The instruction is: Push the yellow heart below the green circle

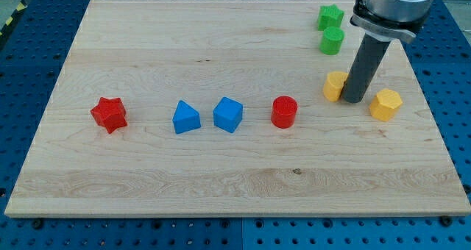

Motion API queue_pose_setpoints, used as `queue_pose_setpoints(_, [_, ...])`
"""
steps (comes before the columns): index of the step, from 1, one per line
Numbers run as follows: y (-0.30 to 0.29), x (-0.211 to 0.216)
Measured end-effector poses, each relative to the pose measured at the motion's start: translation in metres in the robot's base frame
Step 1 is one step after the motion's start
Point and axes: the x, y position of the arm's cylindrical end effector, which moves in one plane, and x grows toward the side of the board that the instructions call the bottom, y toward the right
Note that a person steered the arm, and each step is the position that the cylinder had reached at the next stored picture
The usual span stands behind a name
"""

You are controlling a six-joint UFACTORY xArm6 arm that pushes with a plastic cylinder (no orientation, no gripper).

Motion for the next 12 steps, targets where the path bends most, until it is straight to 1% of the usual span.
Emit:
queue_pose_setpoints(1, [0.000,0.001])
queue_pose_setpoints(2, [0.000,0.031])
queue_pose_setpoints(3, [-0.005,0.028])
queue_pose_setpoints(5, [-0.033,0.006])
queue_pose_setpoints(6, [-0.036,-0.006])
queue_pose_setpoints(9, [-0.036,-0.036])
queue_pose_setpoints(12, [-0.027,-0.054])
